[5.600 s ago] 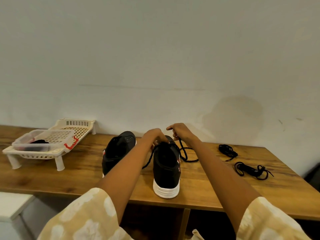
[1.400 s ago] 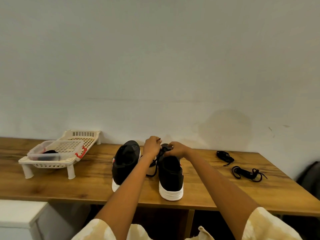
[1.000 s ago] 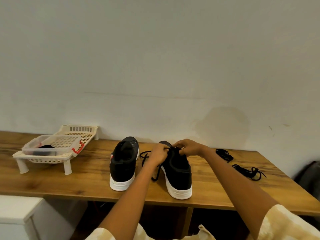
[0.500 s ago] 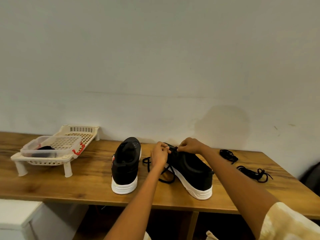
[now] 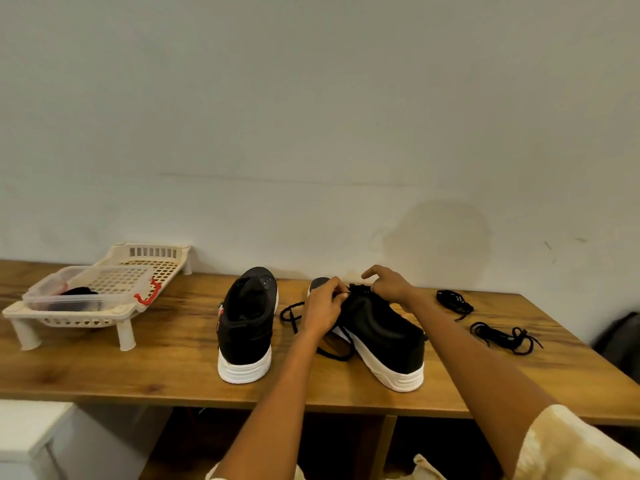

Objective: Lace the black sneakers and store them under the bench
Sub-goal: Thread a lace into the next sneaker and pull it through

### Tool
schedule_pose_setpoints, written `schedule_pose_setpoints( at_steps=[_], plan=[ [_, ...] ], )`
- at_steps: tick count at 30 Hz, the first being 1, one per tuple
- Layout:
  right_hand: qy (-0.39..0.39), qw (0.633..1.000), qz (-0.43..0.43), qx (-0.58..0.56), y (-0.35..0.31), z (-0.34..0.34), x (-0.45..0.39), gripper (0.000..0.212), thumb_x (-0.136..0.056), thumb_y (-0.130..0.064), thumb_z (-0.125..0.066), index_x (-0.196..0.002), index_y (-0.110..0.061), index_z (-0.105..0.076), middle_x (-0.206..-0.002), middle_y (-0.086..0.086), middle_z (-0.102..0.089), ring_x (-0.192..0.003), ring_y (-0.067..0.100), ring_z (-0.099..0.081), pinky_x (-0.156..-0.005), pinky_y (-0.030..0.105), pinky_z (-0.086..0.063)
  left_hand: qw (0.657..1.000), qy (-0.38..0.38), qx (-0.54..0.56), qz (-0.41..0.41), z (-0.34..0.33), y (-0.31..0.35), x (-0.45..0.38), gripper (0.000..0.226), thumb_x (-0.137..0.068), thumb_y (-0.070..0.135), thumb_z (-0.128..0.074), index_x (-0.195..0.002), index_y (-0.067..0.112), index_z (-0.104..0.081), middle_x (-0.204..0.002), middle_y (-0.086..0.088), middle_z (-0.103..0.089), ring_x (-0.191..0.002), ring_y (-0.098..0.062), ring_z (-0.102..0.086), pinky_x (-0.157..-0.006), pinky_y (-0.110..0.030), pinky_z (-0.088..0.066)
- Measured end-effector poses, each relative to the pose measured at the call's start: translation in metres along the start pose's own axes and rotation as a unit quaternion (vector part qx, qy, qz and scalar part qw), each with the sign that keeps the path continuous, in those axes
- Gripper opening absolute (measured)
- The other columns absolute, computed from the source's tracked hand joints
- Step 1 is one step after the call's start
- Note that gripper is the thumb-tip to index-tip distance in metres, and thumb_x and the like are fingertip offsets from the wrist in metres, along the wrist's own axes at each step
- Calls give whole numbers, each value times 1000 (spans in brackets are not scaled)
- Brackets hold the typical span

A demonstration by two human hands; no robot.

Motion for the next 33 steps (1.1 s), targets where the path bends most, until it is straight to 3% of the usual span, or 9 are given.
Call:
schedule_pose_setpoints(
  at_steps=[2,8,13,16,19,22,25,28,33],
  plan=[
    [9,999,-22,-34,8,-1,1,40,-87,8,-35,-120,-9,-51,-80,5,-48,-61,15,-44,-49,23,-34,1000,4,-10,-15,0,1,3,4,-93,15,-57,-93,17,-60,-100,1,-68,-93,-15,-61,-82,-36,-52],
    [0,999,8,-33,7,-2,2,39,-86,11,-34,-107,-14,-55,-76,6,-49,-58,16,-42,-49,24,-33,998,45,52,13,-2,-5,4,5,-92,14,-58,-90,17,-62,-97,3,-69,-94,-11,-63,-83,-28,-51],
    [-28,992,70,100,-7,-8,0,50,-83,13,-33,-105,-11,-71,-121,7,-61,-110,23,-54,-82,28,-43,976,92,169,97,10,-8,4,5,-95,9,-53,-90,11,-52,-89,0,-69,-70,-6,-57,-54,-5,-42],
    [3,990,65,125,-4,-8,-4,25,-92,-11,-44,-85,-11,-68,-96,11,-66,-87,24,-55,-69,28,-37,979,78,159,97,9,-4,3,6,-94,12,-55,-89,14,-53,-90,2,-69,-71,-6,-57,-56,-8,-42],
    [37,992,67,103,-1,-9,-4,27,-90,-30,-56,-67,-17,-56,-68,-2,-55,-70,16,-50,-57,24,-34,981,84,142,101,5,-5,0,3,-92,16,-59,-89,17,-57,-97,-1,-70,-88,-12,-61,-72,-21,-45],
    [32,994,69,83,2,-7,-4,11,-88,-22,-64,-85,-15,-56,-81,-1,-56,-78,15,-53,-56,17,-36,989,79,86,91,3,-6,-3,7,-90,19,-62,-94,15,-66,-98,-1,-70,-94,-14,-63,-79,-24,-48],
    [16,999,26,-31,12,-4,-2,26,-87,-9,-63,-102,-14,-43,-82,6,-54,-67,14,-49,-54,21,-38,996,56,-2,63,-1,2,-2,13,-89,21,-62,-96,16,-72,-101,3,-70,-94,-11,-62,-78,-20,-46],
    [15,992,-22,-121,21,-6,0,27,-87,-2,-57,-104,-14,-41,-77,6,-51,-63,14,-46,-54,24,-38,996,49,-53,53,-4,6,-1,14,-90,22,-61,-96,17,-73,-106,3,-69,-98,-12,-62,-81,-24,-46],
    [-3,988,-41,-146,23,-8,-2,24,-89,-1,-51,-105,-15,-41,-81,8,-51,-64,14,-44,-55,25,-37,993,67,-60,70,-4,10,-3,16,-91,22,-61,-95,16,-75,-103,2,-71,-94,-14,-64,-77,-24,-49]
  ],
)
Point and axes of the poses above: each hand's wrist, its own x-axis away from the middle knuckle, its own z-axis out of the back of the hand, y = z × x, the point moved 5 cm from there along -x, towards the middle knuckle
